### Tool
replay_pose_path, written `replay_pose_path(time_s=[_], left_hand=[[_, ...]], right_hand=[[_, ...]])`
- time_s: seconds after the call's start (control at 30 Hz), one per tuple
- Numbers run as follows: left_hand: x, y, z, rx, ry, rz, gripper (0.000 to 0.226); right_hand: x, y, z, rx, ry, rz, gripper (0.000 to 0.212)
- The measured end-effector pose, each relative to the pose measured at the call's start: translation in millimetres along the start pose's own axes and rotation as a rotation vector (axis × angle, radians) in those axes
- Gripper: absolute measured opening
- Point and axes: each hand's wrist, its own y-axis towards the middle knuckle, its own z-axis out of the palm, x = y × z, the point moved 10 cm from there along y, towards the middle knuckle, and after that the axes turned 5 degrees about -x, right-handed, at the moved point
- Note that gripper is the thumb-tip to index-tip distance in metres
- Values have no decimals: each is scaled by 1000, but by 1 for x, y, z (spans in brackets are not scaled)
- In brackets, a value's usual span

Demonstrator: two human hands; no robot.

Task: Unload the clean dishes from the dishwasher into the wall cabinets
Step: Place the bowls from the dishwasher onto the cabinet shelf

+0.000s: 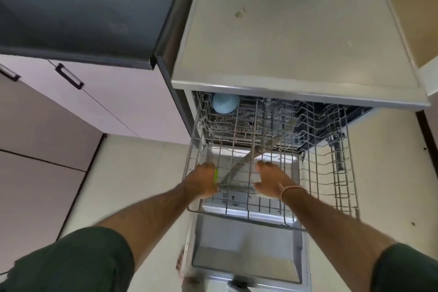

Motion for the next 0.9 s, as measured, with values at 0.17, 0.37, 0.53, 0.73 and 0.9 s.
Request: replay_pose_path(time_s=[0.17, 0.37, 0.53, 0.73, 0.9], left_hand=[[5, 37, 44, 19, 326, 148, 75], [6, 54, 63, -156, 562, 209, 77], [5, 49, 61, -137, 509, 209, 56], [-20, 12, 5, -135, 248, 183, 76], [-23, -29, -69, -179, 164, 148, 79]], right_hand=[[-44, 12, 55, 18, -284, 37, 79], [-57, 31, 85, -125, -426, -5, 78], [-57, 33, 76, -191, -413, -71, 73], [-22, 8, 17, -207, -276, -111, 76], [55, -18, -46, -212, -158, -185, 74]])
